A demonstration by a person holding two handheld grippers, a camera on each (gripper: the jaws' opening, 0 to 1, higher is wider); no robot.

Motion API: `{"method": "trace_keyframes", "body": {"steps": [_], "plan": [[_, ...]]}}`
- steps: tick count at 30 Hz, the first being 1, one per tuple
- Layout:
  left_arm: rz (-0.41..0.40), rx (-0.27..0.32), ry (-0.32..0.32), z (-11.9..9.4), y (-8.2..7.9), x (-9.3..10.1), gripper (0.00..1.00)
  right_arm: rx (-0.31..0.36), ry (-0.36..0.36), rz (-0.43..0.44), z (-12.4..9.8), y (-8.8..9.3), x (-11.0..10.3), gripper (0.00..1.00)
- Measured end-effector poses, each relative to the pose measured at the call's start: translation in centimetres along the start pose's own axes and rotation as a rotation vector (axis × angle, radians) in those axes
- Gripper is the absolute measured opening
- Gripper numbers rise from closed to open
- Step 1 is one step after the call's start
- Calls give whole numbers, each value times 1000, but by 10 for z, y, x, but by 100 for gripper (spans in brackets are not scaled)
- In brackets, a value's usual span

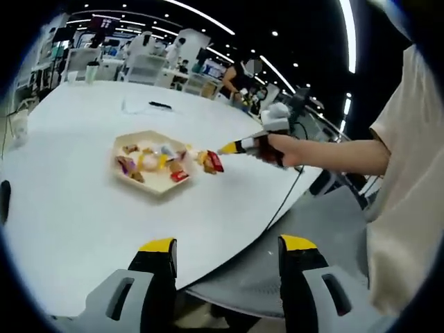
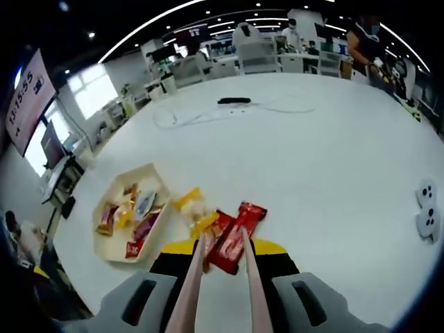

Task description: Place the target food into the container with the food tongs after gripping and lifting it, then release it inside without dropping or visibly crushing the food.

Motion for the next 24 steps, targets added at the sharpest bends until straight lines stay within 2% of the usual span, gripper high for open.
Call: {"method": "trace_keyframes", "body": {"steps": [6,20,22,23,24], "plan": [[-11,-10,1,0,4,-1,58,-2,31,17,7,0,8,28],[-12,-22,-2,1,5,-7,58,-17,71,-53,19,1,10,28],[-15,-23,-1,1,6,-7,58,-13,96,-83,18,-1,11,28],[-14,-25,-1,1,6,-7,58,-10,130,-149,17,-4,15,28],[-13,-27,-2,1,7,-8,58,-12,131,-165,18,-4,14,28]]}}
Point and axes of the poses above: the point that each gripper's makers call its tool centre point, and the gripper's own axes: z roughly forward along the fingers, x roughly to its right, y roughly out of its underside, the point moved 4 cm from there along -z, roughly backward along the fingers, and after that the axes turned 12 degrees about z, right-handed, at the moved point
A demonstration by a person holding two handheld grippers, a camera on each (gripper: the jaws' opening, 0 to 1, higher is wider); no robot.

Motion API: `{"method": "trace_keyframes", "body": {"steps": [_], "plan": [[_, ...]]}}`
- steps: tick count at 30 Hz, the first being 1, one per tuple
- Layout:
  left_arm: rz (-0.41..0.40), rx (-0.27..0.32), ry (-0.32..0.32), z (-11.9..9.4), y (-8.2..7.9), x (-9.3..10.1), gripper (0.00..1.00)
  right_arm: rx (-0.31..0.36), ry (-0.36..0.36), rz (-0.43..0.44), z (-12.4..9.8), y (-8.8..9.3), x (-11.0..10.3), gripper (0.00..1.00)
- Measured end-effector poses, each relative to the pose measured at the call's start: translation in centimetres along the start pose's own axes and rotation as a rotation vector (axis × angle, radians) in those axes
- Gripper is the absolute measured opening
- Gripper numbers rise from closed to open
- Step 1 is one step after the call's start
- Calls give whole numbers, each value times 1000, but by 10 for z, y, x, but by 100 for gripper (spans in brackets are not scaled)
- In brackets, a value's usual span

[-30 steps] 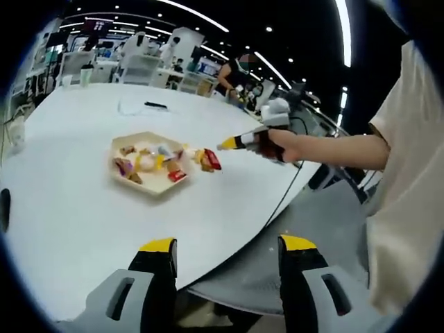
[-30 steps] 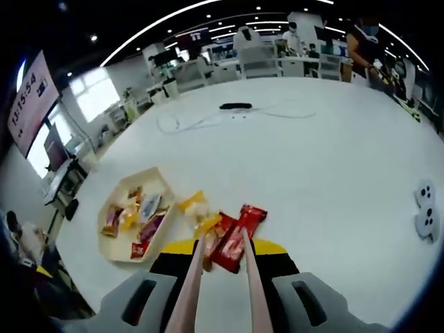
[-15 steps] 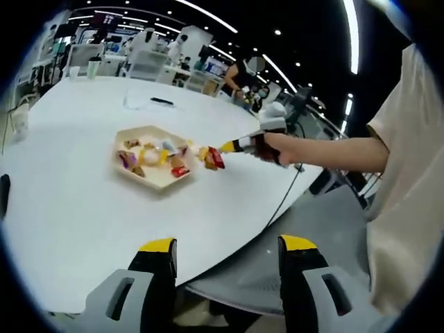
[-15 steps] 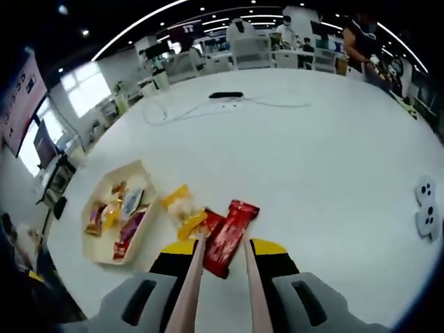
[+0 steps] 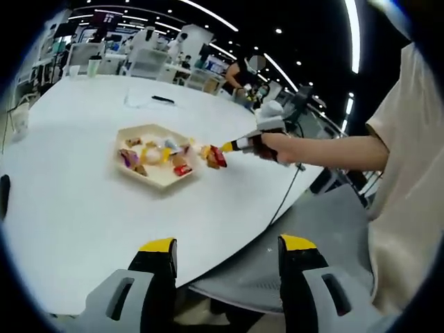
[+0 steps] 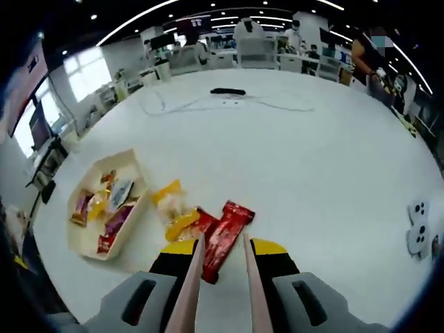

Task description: Place the target food into the container with the food tongs after gripping and lifting it, then release it inside without dropping or visibly crushing the food.

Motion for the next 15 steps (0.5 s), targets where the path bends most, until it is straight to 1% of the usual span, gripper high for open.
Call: {"method": "trace_keyframes", "body": {"steps": [1,5,10,11,13,15], "plan": [[-1,0,0,0,0,0,58,-1,-16,23,1,0,-3,28],[-4,-1,0,0,1,-1,58,1,-18,26,3,-1,-3,28],[-7,0,-3,0,1,-2,58,-12,-21,25,6,3,-6,28],[-8,0,-4,0,1,-2,58,-15,-19,19,7,5,-6,28],[-7,3,-3,0,0,-2,59,-17,-15,-37,6,6,-7,28],[-11,12,-1,0,-2,-2,58,-22,-14,-67,3,8,-8,28]]}}
Point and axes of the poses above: the point that each gripper's makers call its tool centre point, and the gripper's own axes: z roughly forward along the fingers, x roughly to its right, y roughly out of its underside, the point moved 4 cm from there along -z, roughly backward along the fingers, and after that the axes turned 12 degrees about z, right-handed, at the moved point
